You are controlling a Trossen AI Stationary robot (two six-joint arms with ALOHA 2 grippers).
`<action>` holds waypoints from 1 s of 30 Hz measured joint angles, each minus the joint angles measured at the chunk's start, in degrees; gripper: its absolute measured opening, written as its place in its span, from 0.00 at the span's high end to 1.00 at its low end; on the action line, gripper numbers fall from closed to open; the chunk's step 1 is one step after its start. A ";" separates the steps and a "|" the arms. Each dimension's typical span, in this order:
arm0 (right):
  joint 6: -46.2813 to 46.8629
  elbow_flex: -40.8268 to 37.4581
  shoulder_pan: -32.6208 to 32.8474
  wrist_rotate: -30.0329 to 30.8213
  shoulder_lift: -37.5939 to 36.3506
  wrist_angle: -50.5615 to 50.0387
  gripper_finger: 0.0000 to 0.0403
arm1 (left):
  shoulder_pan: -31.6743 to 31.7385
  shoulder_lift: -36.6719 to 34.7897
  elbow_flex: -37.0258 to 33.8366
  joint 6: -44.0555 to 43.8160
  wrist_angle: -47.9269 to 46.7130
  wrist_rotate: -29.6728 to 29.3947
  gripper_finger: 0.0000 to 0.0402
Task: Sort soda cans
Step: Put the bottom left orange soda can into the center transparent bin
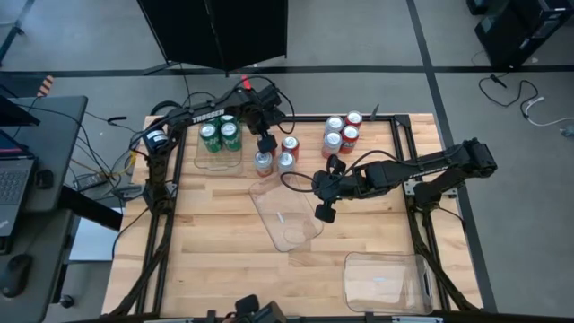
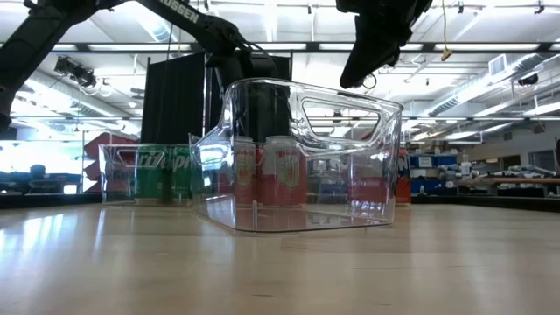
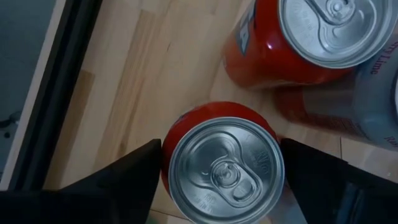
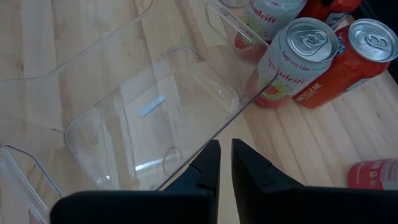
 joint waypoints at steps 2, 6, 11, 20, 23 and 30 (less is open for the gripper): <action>0.00 0.00 0.00 0.00 0.00 0.00 0.93 | 0.00 -0.01 0.01 0.16 -0.82 -0.22 0.22; 0.00 0.00 0.00 0.00 0.00 0.00 0.93 | 0.02 0.03 0.30 0.51 -1.50 -0.24 0.30; 0.00 0.00 0.21 0.00 0.00 0.00 0.93 | -0.09 0.48 3.25 1.28 -4.54 -1.03 0.37; 0.33 0.00 0.33 -0.02 0.00 -0.02 0.93 | -0.07 0.47 12.86 1.39 -10.66 -4.47 0.37; 0.35 0.00 0.33 -0.02 0.00 -0.08 0.93 | -0.41 0.17 15.95 1.35 -11.69 -4.73 0.37; 0.35 0.00 0.11 -0.02 0.00 -0.11 0.93 | -2.05 -3.57 19.15 1.41 -14.15 -4.65 0.37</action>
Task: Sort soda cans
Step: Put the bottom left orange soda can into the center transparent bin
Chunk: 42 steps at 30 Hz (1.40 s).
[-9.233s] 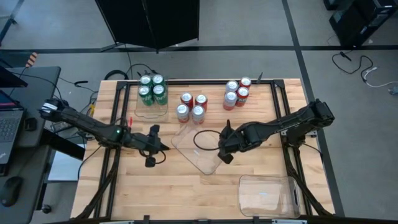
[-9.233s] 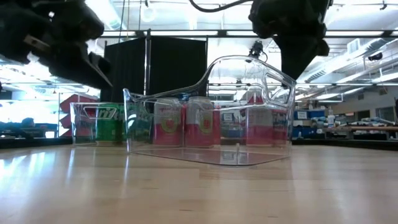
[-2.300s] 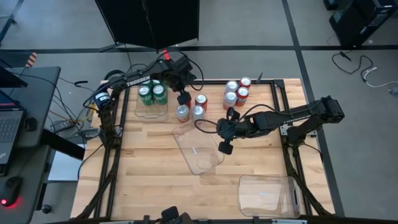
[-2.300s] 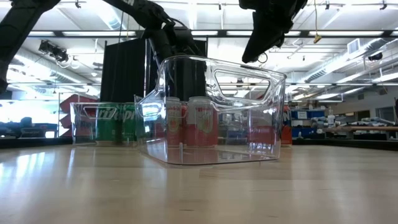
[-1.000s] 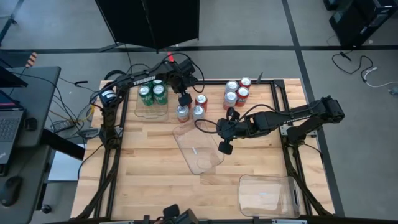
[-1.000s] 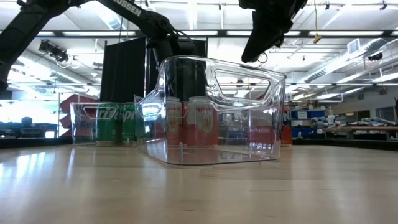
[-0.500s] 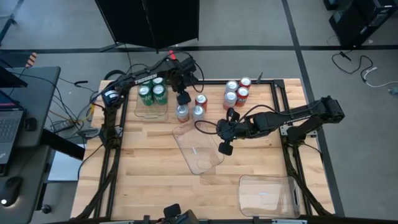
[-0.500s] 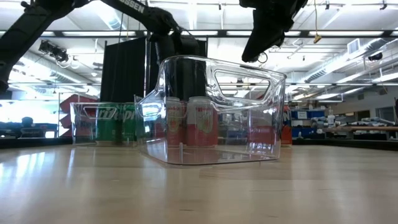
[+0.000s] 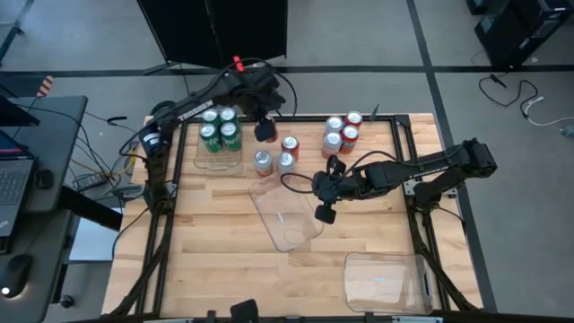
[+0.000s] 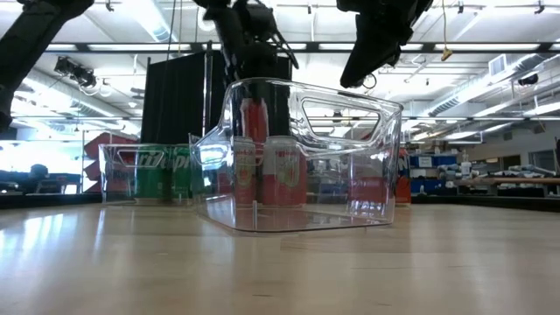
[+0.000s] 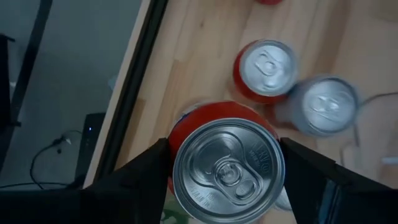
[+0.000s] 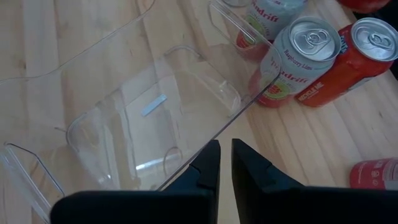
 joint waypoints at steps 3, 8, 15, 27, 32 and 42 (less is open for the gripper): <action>0.00 0.00 -0.13 0.00 0.00 0.02 0.93 | -1.08 -2.40 0.00 -0.07 -1.72 0.00 0.37; -0.10 0.00 -0.52 0.00 0.00 0.04 0.93 | -3.85 -5.79 -0.41 -0.07 -2.48 0.13 0.37; -0.30 0.00 -1.40 0.01 0.00 0.02 0.93 | -8.08 -10.50 -0.42 -1.17 -5.80 -0.05 0.37; -0.42 0.00 -1.75 -0.33 0.00 -0.54 0.93 | -18.79 -11.92 -4.65 -0.22 -8.12 5.73 0.37; -0.42 0.00 -1.75 -0.35 0.00 -1.01 0.93 | -22.81 -11.88 -12.33 1.88 -6.00 5.69 0.37; -0.23 0.00 -1.75 -0.42 0.00 -1.20 0.93 | -25.10 -11.88 -27.31 5.18 5.06 4.23 0.37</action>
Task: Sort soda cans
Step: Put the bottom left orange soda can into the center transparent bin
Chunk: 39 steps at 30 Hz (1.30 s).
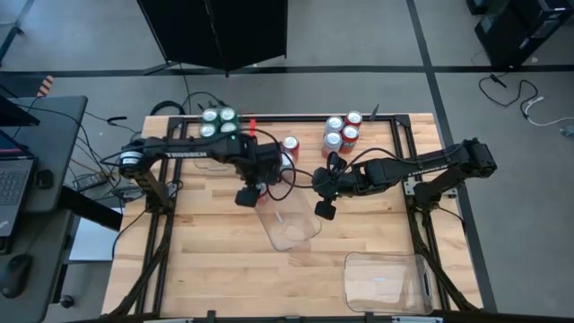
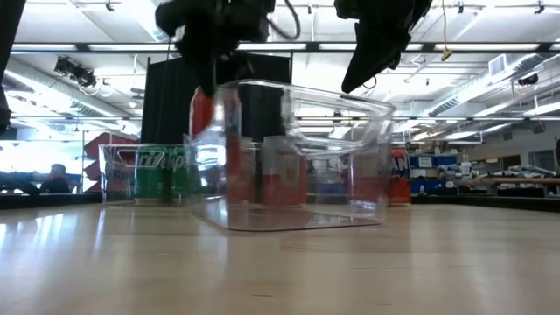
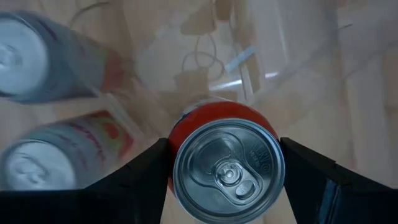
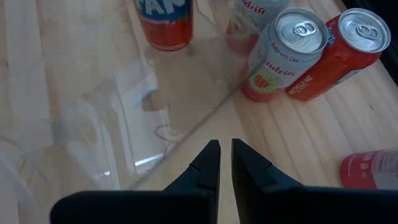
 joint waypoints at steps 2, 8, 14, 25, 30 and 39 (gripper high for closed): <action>-0.02 0.00 0.00 -0.02 0.00 0.02 0.93 | 0.00 0.06 -2.08 0.30 1.33 -0.70 0.37; 0.01 0.02 0.00 -0.01 0.00 0.09 0.93 | 0.00 0.02 -5.86 0.81 4.92 -2.45 0.37; 0.01 0.02 0.00 -0.02 0.00 0.11 0.93 | 0.00 -0.22 -8.38 0.77 4.67 -2.84 0.37; 0.25 0.02 0.00 -0.02 0.00 0.15 0.93 | -1.51 -0.10 -7.62 -0.73 -0.79 -4.77 0.37; 0.25 0.02 0.00 -0.02 0.00 0.17 0.93 | -2.25 -0.04 -7.42 -1.18 -2.01 -6.00 0.37; 0.25 0.02 0.00 -0.02 0.00 0.35 0.93 | -2.29 0.00 -7.44 -3.98 -3.62 -6.49 0.27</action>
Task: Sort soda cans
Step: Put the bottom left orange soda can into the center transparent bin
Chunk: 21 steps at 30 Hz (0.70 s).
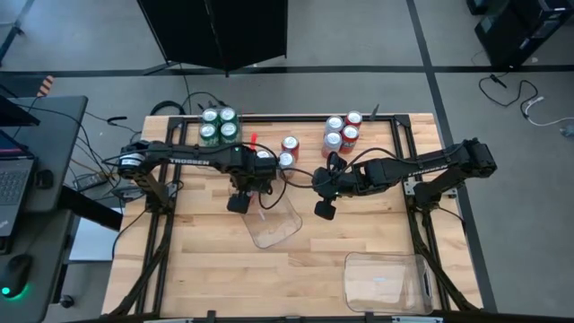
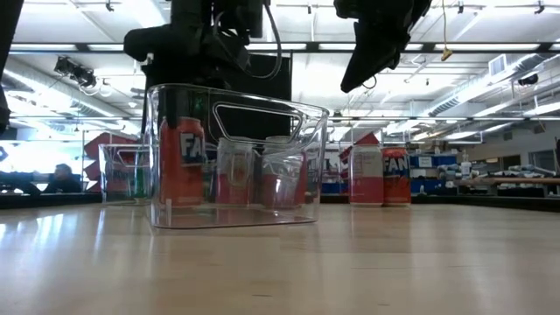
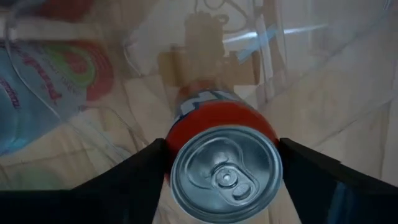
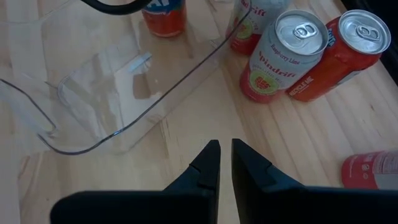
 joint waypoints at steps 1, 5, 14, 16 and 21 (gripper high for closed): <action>0.00 0.00 0.00 0.00 0.00 0.04 0.93 | 0.00 0.02 -0.04 -0.02 -0.25 -0.08 0.24; -0.16 0.00 0.00 0.01 0.00 0.35 0.93 | 0.02 0.17 -0.13 -0.22 -0.86 -0.31 0.12; -1.44 0.00 -0.31 0.48 0.00 2.96 0.93 | 0.02 0.03 -0.10 -1.41 -3.12 0.10 0.06; -2.06 0.00 -0.62 0.53 0.00 4.65 0.92 | 0.02 -0.48 -0.10 -1.42 -3.14 0.19 0.06; -4.77 0.00 -2.68 0.60 0.00 9.49 0.87 | 0.02 -3.86 -0.10 -1.65 -1.86 0.75 0.05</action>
